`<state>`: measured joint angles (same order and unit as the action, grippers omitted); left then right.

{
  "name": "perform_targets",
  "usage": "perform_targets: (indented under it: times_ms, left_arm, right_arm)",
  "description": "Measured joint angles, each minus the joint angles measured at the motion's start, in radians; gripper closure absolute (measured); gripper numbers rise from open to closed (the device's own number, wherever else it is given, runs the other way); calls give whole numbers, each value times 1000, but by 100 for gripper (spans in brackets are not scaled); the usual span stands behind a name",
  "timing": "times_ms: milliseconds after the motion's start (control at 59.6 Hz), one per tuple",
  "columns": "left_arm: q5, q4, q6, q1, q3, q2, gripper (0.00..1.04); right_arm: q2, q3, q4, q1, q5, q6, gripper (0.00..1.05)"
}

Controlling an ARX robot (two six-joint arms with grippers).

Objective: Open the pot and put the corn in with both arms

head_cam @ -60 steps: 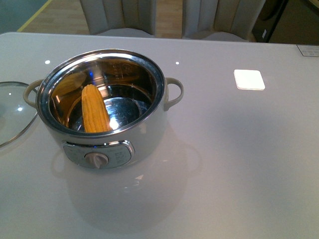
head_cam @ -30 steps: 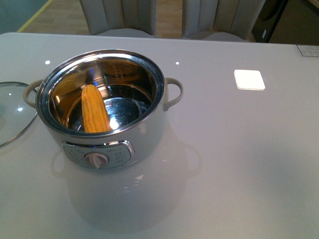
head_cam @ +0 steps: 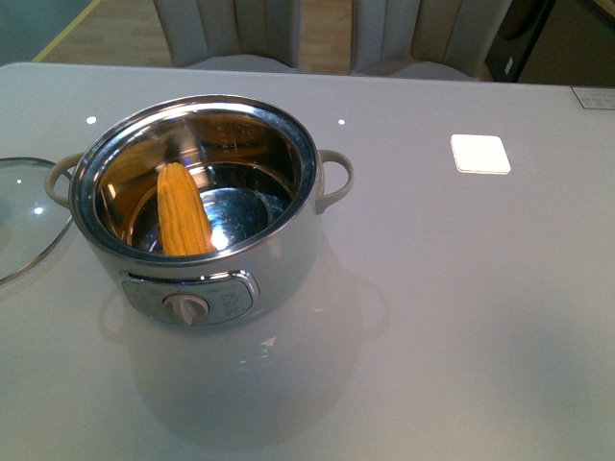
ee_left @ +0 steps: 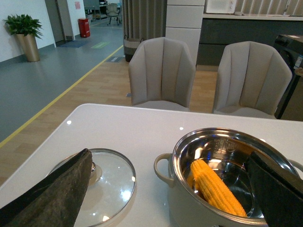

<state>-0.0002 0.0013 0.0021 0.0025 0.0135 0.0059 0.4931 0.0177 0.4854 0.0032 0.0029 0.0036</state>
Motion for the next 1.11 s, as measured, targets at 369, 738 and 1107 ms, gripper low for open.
perform_targets:
  times_ms: [369,738,1107]
  left_arm:
    - [0,0,0,0,0,0,7]
    - [0,0,0,0,0,0,7]
    - [0,0,0,0,0,0,7]
  right_arm:
    - [-172,0,-164,0,-1,0,103]
    - [-300,0,-292,0,-1,0,103]
    - [-485,0,-483,0,-1,0,103]
